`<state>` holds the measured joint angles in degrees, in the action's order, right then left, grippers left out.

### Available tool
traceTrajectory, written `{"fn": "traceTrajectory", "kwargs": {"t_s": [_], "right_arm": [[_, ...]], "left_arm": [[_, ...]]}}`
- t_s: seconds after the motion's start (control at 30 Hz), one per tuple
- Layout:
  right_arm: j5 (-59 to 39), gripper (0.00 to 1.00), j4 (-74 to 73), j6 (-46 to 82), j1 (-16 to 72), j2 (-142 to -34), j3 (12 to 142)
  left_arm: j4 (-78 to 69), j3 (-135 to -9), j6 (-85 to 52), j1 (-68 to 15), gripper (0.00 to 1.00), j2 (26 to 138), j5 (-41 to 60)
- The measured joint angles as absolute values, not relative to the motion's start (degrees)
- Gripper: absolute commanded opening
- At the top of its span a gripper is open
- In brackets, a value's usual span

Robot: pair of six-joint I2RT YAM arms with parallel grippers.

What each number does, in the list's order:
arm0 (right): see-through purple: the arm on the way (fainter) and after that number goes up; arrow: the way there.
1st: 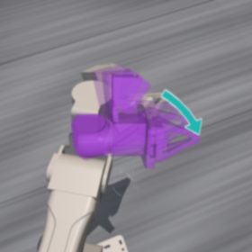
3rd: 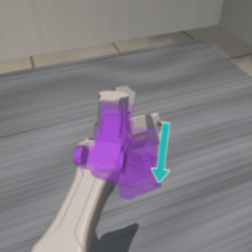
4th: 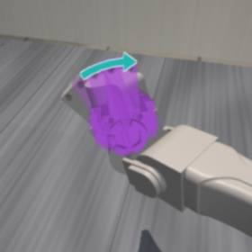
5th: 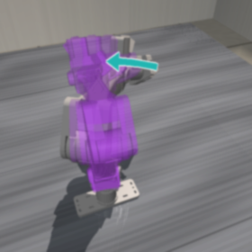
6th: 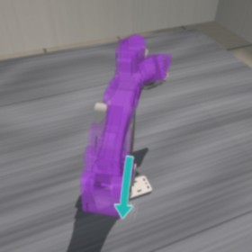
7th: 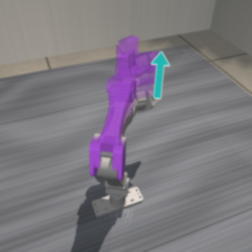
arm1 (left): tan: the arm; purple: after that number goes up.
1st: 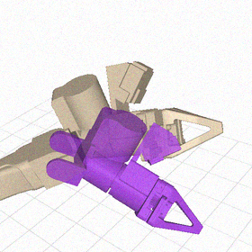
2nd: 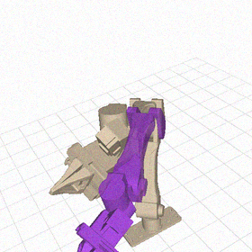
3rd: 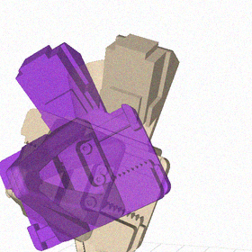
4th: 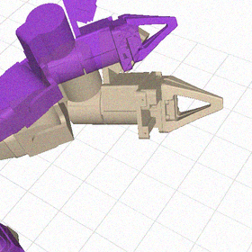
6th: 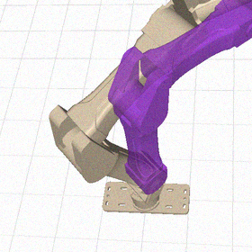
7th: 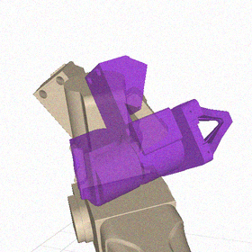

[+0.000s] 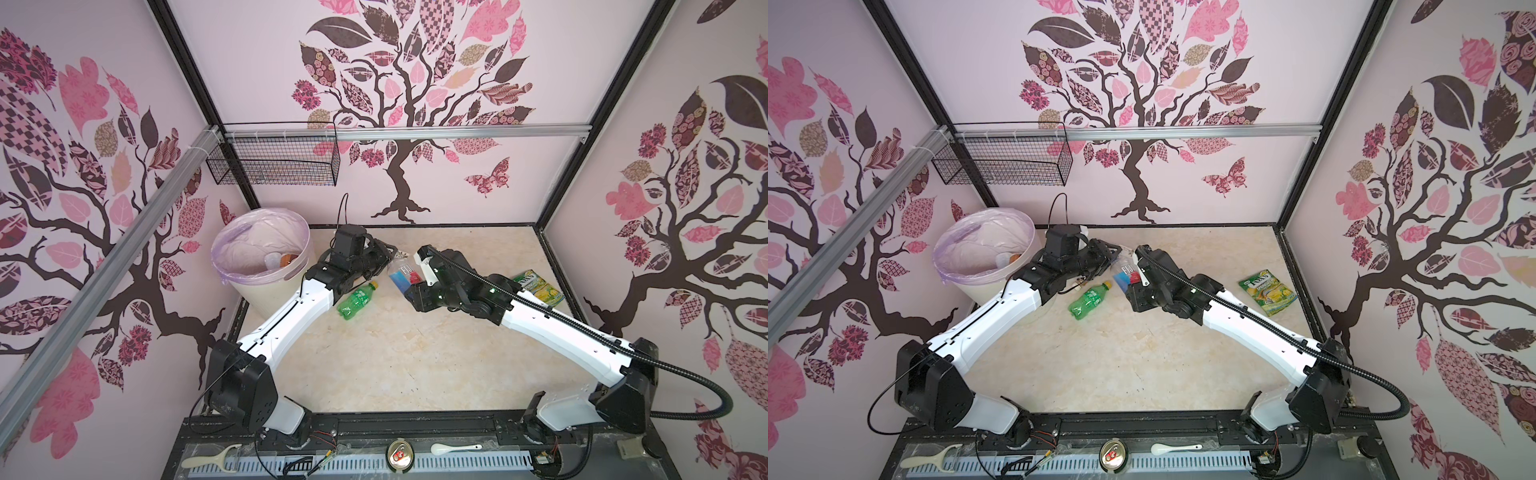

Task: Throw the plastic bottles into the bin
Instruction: 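Grasp the FIJI bottle's blue cap with the left gripper while right gripper releases, then carry the FIJI bottle with the left gripper over the bin and release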

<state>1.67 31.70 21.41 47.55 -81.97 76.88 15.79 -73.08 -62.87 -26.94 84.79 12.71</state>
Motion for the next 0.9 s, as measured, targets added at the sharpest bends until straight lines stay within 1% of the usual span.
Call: {"fn": "traceTrajectory", "kwargs": {"t_s": [0.07, 0.13, 0.27, 0.33, 0.43, 0.47, 0.67, 0.83, 0.9], "right_arm": [[1.5, 0.53, 31.6, 21.2, 47.5, -82.2, 76.9], [1.4, 0.56, 31.7, 21.0, 47.5, -82.3, 76.9], [1.2, 0.69, 31.7, 20.1, 47.6, -82.3, 77.2], [1.4, 0.77, 32.0, 19.3, 47.6, -82.5, 78.3], [1.5, 0.95, 32.4, 18.3, 47.5, -82.8, 80.4], [1.5, 0.99, 32.4, 18.0, 47.6, -82.8, 81.0], [1.9, 1.0, 32.4, 17.5, 47.6, -83.1, 85.2], [1.9, 0.99, 33.0, 16.6, 47.5, -84.5, 91.7], [1.8, 1.0, 33.2, 16.4, 47.5, -85.4, 94.3]], "left_arm": [[16.4, -73.1, -62.5, -26.9, 0.29, 84.8, 12.4], [17.0, -73.2, -62.1, -26.9, 0.27, 84.8, 12.1], [20.1, -75.7, -60.5, -26.9, 0.27, 85.2, 11.7], [22.5, -78.5, -59.2, -26.9, 0.26, 85.9, 11.5], [25.6, -82.5, -57.0, -26.5, 0.25, 86.4, 11.2], [26.7, -83.8, -56.2, -26.1, 0.25, 86.5, 11.2], [33.9, -90.3, -51.0, -20.6, 0.25, 86.5, 9.0], [39.3, -97.1, -46.2, -16.3, 0.25, 86.5, 1.7], [40.4, -101.2, -43.5, -15.2, 0.28, 86.6, -2.2]]}}
